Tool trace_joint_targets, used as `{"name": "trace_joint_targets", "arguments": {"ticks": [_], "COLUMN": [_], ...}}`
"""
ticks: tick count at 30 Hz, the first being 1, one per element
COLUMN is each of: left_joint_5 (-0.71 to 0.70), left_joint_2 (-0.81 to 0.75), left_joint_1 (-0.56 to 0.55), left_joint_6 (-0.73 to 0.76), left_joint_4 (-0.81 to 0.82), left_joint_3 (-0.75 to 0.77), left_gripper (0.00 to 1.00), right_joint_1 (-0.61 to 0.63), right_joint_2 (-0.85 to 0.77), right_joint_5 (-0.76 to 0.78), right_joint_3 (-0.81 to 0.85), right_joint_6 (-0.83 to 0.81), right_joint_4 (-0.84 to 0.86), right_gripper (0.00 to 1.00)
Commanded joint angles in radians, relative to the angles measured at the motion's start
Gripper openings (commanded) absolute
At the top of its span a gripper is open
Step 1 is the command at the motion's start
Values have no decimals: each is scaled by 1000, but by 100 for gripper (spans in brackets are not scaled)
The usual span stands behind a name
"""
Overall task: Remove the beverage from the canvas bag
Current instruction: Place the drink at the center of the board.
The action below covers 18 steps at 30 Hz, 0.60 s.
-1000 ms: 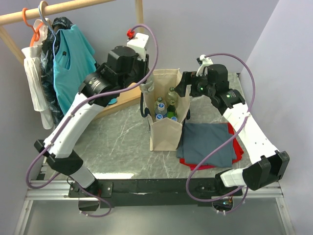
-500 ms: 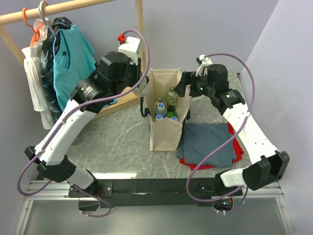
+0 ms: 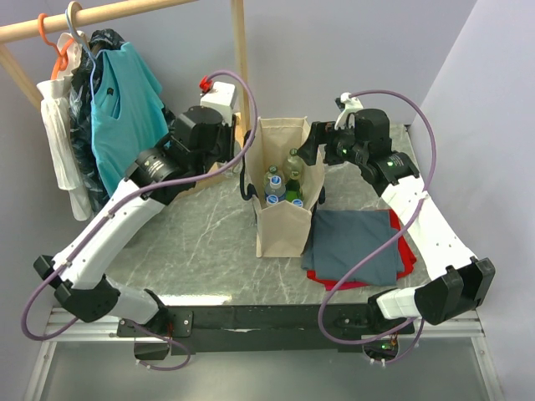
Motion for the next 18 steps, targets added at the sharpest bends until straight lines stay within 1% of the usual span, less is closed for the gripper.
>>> {"name": "trace_joint_targets", "arguments": {"ticks": [1,5,10,14,18], "left_joint_5": [-73,-120,-130,-124,-72], "left_joint_2": [-121,-132,-143,-158,-177], "left_joint_1": [-3,-3,-1,9,52], "left_joint_6": [-20,-22,-42,-54,-92], "left_joint_4": [219,214,262,303,331], "left_joint_3": [-46,-84,-173,-233,-317], "left_gripper": [1,1,1,1,1], "right_joint_1": [8,7,8,7,8], "right_joint_2": [-8,-11,-8,-7,-3], "right_joint_5": [3,9,7,8,11], "right_joint_3": [26,22,19,11,11], "right_joint_6": [-16,-19,-16,-19,-24], "right_joint_4": [13,13,18,18,16], "right_gripper": [100,100,100,100,100]}}
